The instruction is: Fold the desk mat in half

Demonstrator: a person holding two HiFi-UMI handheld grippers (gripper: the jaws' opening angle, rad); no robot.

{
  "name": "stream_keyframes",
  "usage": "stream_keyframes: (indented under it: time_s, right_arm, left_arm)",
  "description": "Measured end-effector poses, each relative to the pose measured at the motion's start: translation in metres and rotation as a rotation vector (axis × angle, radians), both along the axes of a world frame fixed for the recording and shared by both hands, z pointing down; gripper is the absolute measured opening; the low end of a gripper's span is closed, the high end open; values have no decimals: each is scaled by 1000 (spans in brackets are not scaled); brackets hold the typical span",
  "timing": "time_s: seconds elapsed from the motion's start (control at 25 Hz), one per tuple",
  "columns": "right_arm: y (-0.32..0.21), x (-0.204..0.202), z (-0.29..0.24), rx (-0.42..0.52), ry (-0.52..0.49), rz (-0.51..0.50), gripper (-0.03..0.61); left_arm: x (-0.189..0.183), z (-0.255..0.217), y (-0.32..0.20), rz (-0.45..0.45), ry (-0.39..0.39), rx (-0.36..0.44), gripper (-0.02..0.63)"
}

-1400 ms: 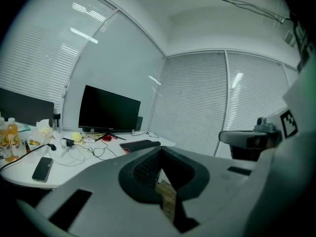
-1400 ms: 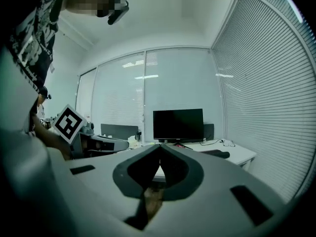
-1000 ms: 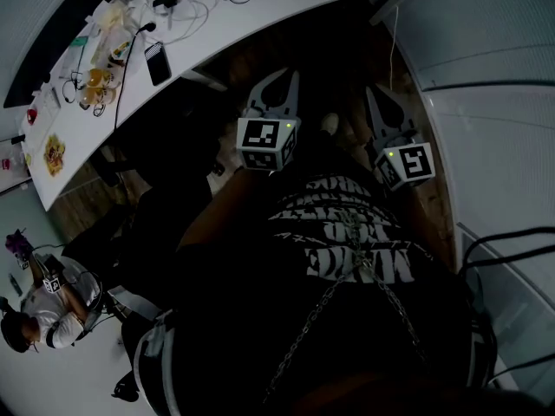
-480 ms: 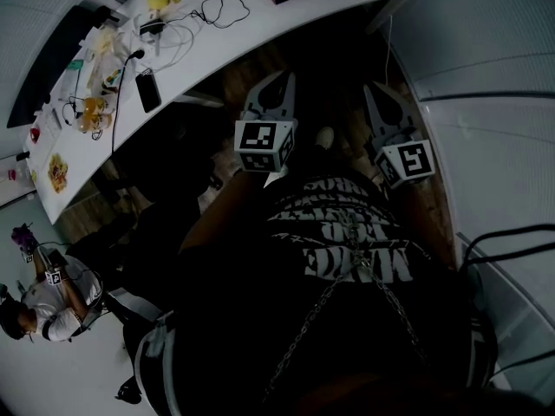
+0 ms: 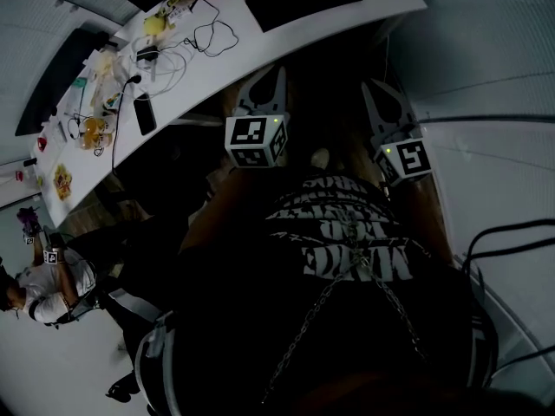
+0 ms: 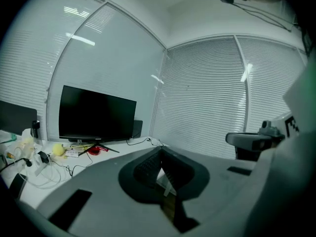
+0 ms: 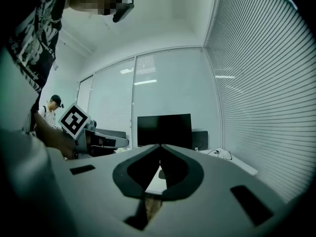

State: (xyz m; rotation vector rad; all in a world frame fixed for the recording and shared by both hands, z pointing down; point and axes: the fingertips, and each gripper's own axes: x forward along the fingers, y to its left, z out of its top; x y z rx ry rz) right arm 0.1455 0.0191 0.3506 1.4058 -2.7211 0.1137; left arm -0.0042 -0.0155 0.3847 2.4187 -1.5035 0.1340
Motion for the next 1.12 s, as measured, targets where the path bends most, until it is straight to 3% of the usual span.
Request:
stream_keyframes:
  time_s: [0.28, 0.6, 1.12]
  right_arm:
    - [-43, 23, 7, -12, -45, -22, 0]
    - [-79, 0, 27, -39, -39, -63, 0]
    - [-173, -46, 29, -69, 20, -38, 0]
  left_arm:
    - [10, 1, -19, -62, -36, 3, 6]
    - [-19, 21, -48, -105, -44, -44, 6]
    - [-24, 35, -157, 24, -4, -56, 6]
